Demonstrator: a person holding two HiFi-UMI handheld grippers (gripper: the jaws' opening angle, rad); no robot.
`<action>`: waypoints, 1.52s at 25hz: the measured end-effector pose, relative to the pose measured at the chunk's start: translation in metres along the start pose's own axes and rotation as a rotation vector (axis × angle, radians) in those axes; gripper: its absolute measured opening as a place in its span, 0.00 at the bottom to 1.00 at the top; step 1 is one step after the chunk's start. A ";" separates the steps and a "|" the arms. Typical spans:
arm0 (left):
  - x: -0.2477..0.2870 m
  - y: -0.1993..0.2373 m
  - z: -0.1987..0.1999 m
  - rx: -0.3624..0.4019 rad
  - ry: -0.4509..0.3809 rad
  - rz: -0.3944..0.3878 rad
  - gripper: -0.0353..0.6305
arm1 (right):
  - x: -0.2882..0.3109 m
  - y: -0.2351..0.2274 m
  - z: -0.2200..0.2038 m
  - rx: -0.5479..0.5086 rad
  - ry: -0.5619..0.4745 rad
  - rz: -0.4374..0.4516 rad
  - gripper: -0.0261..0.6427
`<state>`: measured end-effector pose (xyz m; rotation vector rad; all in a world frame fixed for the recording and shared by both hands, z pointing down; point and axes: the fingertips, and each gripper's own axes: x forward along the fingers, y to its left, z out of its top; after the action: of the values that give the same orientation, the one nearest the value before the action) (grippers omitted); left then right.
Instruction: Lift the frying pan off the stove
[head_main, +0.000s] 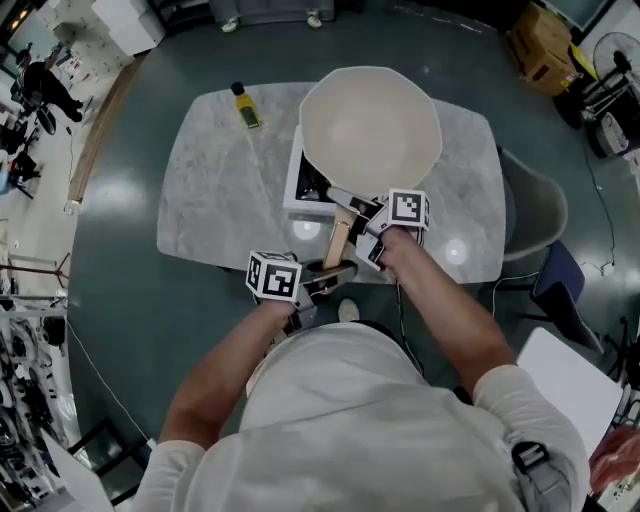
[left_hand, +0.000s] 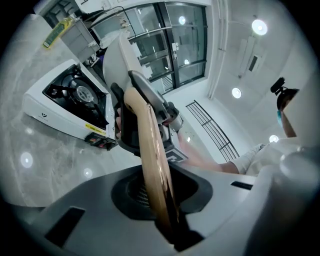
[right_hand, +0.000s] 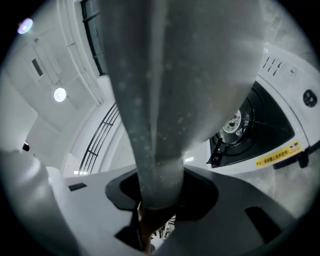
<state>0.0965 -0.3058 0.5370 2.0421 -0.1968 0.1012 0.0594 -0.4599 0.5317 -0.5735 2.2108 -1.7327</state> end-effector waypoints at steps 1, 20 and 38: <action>-0.001 -0.006 -0.001 0.005 0.022 -0.011 0.17 | -0.004 0.005 0.000 0.003 -0.022 -0.006 0.26; -0.026 -0.155 -0.101 0.067 0.339 -0.258 0.17 | -0.144 0.112 -0.084 -0.021 -0.421 -0.097 0.27; -0.098 -0.195 -0.200 0.049 0.444 -0.347 0.18 | -0.160 0.131 -0.206 0.004 -0.525 -0.137 0.28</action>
<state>0.0387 -0.0309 0.4437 2.0160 0.4381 0.3393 0.0902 -0.1810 0.4508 -1.0602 1.8304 -1.4301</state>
